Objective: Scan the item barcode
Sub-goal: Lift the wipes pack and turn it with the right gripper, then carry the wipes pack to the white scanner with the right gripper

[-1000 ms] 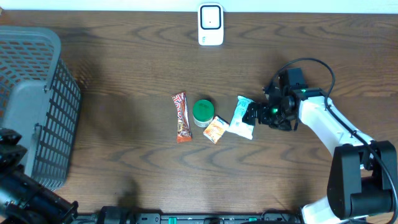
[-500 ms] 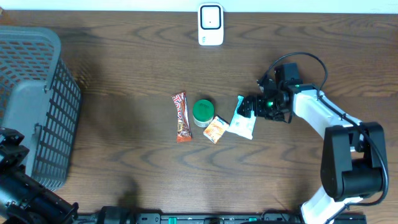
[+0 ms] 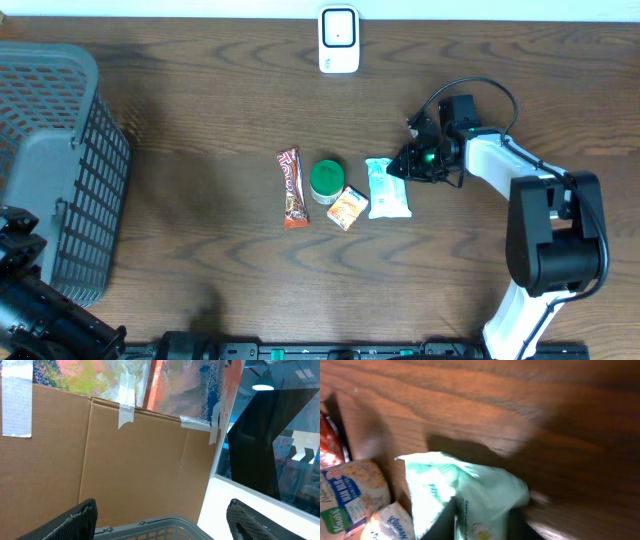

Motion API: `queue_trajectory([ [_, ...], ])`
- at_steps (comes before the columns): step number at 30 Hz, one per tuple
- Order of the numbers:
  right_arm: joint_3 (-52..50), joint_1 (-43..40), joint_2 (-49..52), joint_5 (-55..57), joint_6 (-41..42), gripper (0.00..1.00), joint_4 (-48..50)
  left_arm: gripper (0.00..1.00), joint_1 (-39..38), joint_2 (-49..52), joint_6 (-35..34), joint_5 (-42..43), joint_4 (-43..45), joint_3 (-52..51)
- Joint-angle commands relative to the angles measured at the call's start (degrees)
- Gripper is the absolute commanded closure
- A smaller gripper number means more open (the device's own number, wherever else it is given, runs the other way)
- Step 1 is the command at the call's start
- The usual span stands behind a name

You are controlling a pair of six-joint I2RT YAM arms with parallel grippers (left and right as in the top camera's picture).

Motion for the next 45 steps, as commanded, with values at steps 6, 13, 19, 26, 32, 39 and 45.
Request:
queue_trajectory([
  [6, -5.6, 1.0, 8.7, 4.7, -1.7, 0.99, -2.1, 0.17, 0.3, -0.6, -0.3, 0.7, 0.4, -0.2],
  [13, -3.5, -1.8, -2.8, -6.8, -1.8, 0.99, -8.9, 0.17, 0.3, -0.6, -0.3, 0.7, 0.4, -0.2],
  [19, -3.5, -3.7, -19.5, -13.2, 1.8, 0.98, -16.5, 0.17, 0.3, -0.6, -0.3, 0.7, 0.5, -0.2],
  [26, -3.5, -4.2, -32.4, -18.3, 6.9, 0.99, -23.2, 0.17, 0.3, -0.6, -0.3, 1.0, 0.5, -0.2],
  [32, -3.5, -4.2, -41.0, -17.7, 6.3, 0.99, -22.1, 0.17, 0.3, -0.6, -1.1, 1.0, 0.4, -0.2],
  [39, -3.5, -4.2, -48.6, -9.3, 19.7, 0.99, -19.2, 0.17, 0.3, -0.6, -2.5, 1.0, 0.5, -0.2],
  [45, -3.5, -3.3, -51.3, 1.6, 15.2, 0.99, -10.7, 0.17, 0.3, -1.5, -5.9, 0.9, 0.4, -0.2],
])
